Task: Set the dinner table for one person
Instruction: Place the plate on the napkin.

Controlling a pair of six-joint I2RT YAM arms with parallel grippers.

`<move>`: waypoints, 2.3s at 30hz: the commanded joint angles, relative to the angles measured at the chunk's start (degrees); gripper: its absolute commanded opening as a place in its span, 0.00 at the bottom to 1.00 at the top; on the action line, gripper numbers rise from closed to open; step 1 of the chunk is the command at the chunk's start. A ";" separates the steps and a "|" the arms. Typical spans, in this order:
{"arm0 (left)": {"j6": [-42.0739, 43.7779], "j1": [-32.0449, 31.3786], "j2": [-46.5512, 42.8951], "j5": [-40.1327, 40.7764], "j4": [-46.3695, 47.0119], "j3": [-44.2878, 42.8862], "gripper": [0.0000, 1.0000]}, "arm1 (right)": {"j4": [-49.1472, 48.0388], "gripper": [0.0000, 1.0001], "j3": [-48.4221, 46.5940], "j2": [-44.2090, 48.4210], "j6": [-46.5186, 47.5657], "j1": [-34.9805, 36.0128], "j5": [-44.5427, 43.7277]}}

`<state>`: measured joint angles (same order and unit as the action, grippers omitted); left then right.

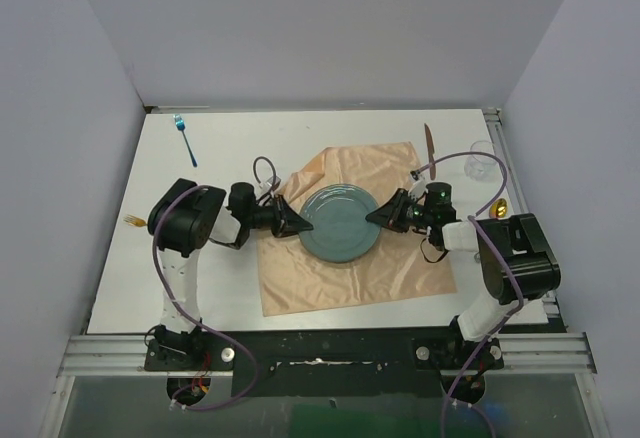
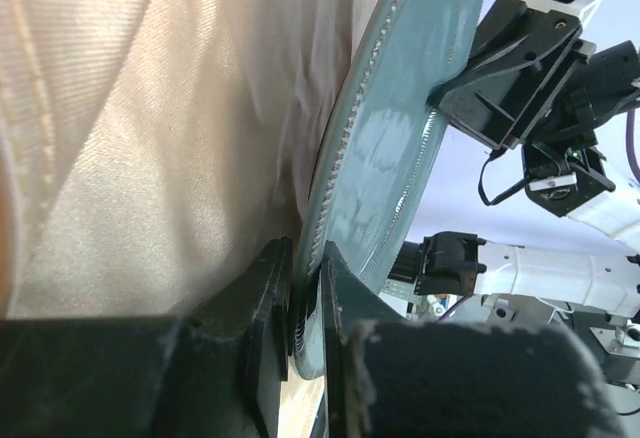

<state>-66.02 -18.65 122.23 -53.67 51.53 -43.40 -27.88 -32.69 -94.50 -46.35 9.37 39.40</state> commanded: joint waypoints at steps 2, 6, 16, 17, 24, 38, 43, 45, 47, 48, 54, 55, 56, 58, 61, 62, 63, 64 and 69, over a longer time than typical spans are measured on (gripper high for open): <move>-4.77 -1.29 1.23 -1.21 9.21 -5.09 0.00 | -3.69 0.00 -1.51 -1.74 4.02 0.97 1.49; -4.20 -1.38 2.18 -1.35 7.69 -6.84 0.00 | -3.49 0.00 -0.95 -2.76 4.55 0.03 0.75; 4.90 -1.99 2.35 0.47 -6.34 -11.92 0.00 | 2.30 0.00 -1.17 -3.04 8.14 -1.37 -2.98; 5.53 -2.00 2.33 0.65 -7.47 -12.23 0.00 | 2.83 0.00 -1.27 -3.08 8.46 -1.37 -3.56; 8.95 -2.00 1.88 1.79 -13.25 -13.66 0.00 | 4.02 0.00 -0.92 -4.59 9.60 -1.88 -4.42; 12.17 -1.85 2.16 3.18 -17.73 -14.43 0.24 | 3.11 0.00 0.57 -6.71 10.75 -5.32 -4.10; 12.40 -1.53 2.65 3.61 -17.82 -14.15 0.32 | 2.46 0.11 0.86 -7.84 10.86 -6.37 -3.72; 12.57 -1.41 2.66 3.71 -17.95 -13.96 0.33 | 2.20 0.18 0.95 -8.26 10.76 -6.80 -3.71; 12.71 -1.17 2.67 3.87 -18.02 -13.70 0.34 | 1.71 0.22 1.17 -8.42 10.39 -7.25 -3.71; 12.86 -1.02 2.66 3.98 -18.26 -13.58 0.34 | 1.43 0.25 1.34 -8.38 10.21 -7.44 -3.78; 13.92 0.02 2.11 4.83 -19.41 -12.65 0.34 | 3.13 0.35 1.84 -6.07 10.48 -8.45 -5.75; 14.14 0.24 1.97 4.99 -19.63 -12.45 0.34 | 3.81 0.36 1.84 -5.45 10.79 -8.64 -6.26; 14.29 0.43 1.76 5.29 -19.96 -12.23 0.34 | 4.51 0.37 1.77 -4.86 11.14 -8.75 -6.86; 15.01 0.91 1.24 5.69 -20.92 -12.11 0.34 | 5.84 0.39 1.67 -3.66 11.81 -9.16 -7.76; 16.91 1.16 0.80 6.44 -23.82 -12.83 0.34 | 6.70 0.39 1.82 -2.55 12.05 -9.72 -7.98; 17.70 1.16 0.67 6.81 -24.98 -13.18 0.34 | 6.77 0.39 1.90 -2.26 12.07 -9.91 -8.01; 18.35 1.16 0.57 7.20 -26.13 -13.54 0.34 | 6.86 0.40 1.92 -1.94 12.07 -10.05 -8.02; 18.95 1.16 0.36 7.53 -27.37 -13.75 0.34 | 6.99 0.40 1.99 -1.68 12.13 -10.19 -8.02; 22.20 1.46 -0.53 9.49 -32.32 -14.60 0.34 | 7.87 0.40 2.02 -0.66 12.54 -10.88 -8.37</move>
<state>-51.07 -19.33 122.67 -52.01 28.16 -57.34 -24.34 -31.90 -96.40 -37.26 -0.10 36.99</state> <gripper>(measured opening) 0.335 0.391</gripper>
